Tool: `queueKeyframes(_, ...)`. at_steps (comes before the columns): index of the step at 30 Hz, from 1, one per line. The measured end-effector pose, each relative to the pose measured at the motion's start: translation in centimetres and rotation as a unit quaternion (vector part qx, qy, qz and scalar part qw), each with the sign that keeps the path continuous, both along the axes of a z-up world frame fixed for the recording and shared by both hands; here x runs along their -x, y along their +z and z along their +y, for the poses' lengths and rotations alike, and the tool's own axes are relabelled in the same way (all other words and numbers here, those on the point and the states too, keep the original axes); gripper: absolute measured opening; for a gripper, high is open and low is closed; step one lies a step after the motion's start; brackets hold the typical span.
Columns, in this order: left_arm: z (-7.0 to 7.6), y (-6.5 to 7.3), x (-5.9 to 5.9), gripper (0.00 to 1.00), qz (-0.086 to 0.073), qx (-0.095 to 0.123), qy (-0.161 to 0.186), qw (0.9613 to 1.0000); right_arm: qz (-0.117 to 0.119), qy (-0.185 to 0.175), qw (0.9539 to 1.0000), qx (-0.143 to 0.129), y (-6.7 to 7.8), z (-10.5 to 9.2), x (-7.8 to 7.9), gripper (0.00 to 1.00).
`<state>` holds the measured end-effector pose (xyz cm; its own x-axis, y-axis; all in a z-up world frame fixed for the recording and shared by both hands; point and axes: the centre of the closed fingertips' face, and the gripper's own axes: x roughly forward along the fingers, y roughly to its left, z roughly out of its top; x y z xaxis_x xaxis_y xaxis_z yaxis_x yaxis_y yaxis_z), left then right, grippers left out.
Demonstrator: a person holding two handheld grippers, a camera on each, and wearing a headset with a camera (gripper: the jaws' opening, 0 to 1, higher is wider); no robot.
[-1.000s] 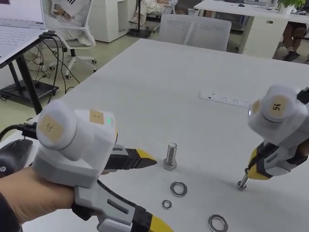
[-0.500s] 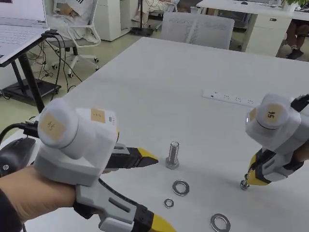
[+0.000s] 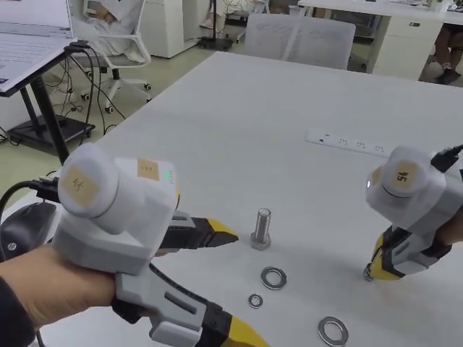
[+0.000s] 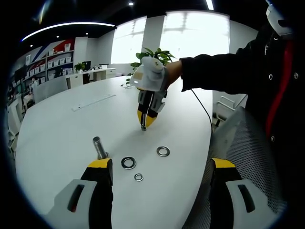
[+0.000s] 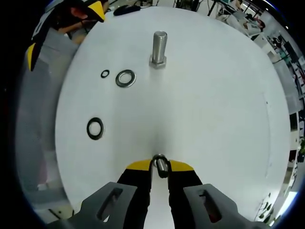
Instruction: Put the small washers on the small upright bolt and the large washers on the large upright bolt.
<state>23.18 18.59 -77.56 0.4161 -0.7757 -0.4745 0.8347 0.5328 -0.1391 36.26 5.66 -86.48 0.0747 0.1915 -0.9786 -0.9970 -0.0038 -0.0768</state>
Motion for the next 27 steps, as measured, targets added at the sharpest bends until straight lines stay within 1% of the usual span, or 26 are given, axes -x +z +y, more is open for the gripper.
queueKeyframes(9, 0.03, 0.01, 0.02, 0.83, 0.001, 0.000, 0.001, 1.0000, 0.004, -0.002, 1.0000, 0.000, -0.27, 0.00, 0.00, 0.14)
queueKeyframes(27, 0.13, 0.07, 0.08, 0.83, -0.001, 0.003, 0.001, 1.0000, 0.000, -0.005, 1.0000, 0.000, -0.01, -0.16, 0.14, 0.17)
